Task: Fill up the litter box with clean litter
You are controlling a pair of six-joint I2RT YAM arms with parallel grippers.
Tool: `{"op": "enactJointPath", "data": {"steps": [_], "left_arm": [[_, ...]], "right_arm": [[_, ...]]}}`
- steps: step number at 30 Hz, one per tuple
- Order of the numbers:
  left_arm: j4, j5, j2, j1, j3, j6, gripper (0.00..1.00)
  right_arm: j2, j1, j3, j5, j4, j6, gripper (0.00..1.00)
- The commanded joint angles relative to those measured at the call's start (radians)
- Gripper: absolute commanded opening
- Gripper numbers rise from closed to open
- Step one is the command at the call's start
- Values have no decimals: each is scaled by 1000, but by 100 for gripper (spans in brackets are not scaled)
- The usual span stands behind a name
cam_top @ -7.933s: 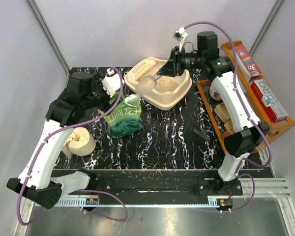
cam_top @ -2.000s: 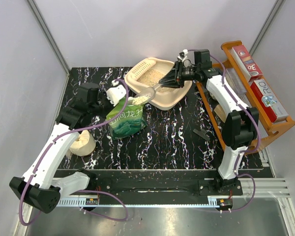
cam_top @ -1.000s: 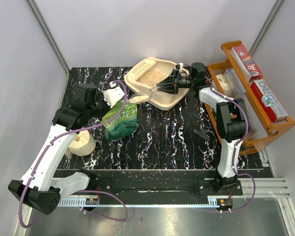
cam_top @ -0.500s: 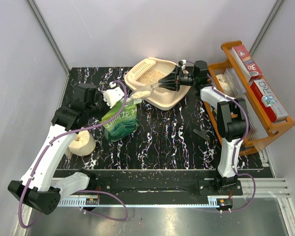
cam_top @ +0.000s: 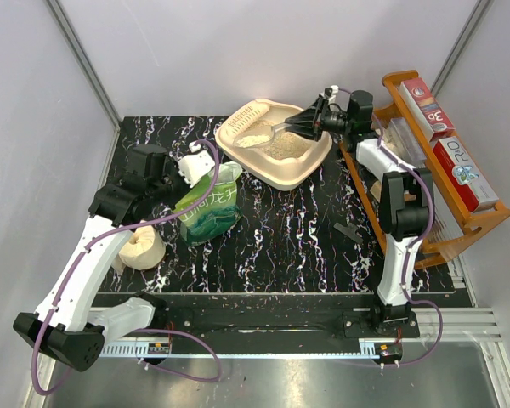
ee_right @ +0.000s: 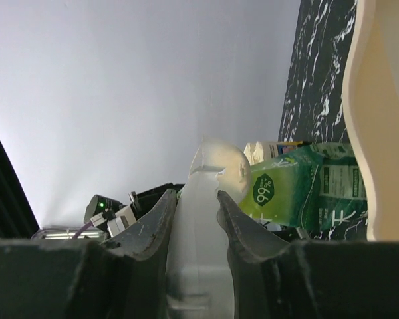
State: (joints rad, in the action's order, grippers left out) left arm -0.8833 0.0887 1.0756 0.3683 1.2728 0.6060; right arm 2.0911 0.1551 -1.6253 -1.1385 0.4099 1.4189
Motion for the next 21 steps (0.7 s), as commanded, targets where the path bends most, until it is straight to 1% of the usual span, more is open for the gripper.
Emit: {"op": "enactJointPath", "data": {"steps": [1, 8, 9, 13, 14, 16, 17, 18, 21], "left_arm": [[129, -15, -43, -3, 37, 21, 0], [119, -6, -48, -5, 42, 18, 0], [116, -4, -48, -3, 42, 17, 0], [101, 11, -52, -3, 43, 15, 0], [96, 14, -51, -3, 45, 12, 0], [92, 20, -49, -3, 46, 12, 0], [89, 29, -51, -3, 46, 8, 0], [90, 35, -49, -5, 46, 8, 0], [90, 57, -45, -3, 46, 5, 0]], "right_arm": [[3, -35, -64, 49, -43, -38, 0], [6, -75, -84, 184, -196, -167, 0], [9, -75, -102, 198, -235, -178, 0], [23, -75, -157, 278, -302, -248, 0], [26, -77, -172, 317, -327, -285, 0], [21, -75, -209, 374, -402, -326, 0], [24, -74, -231, 454, -475, -383, 0], [33, -74, -281, 497, -588, -409, 0], [47, -69, -350, 618, -699, -483, 0]]}}
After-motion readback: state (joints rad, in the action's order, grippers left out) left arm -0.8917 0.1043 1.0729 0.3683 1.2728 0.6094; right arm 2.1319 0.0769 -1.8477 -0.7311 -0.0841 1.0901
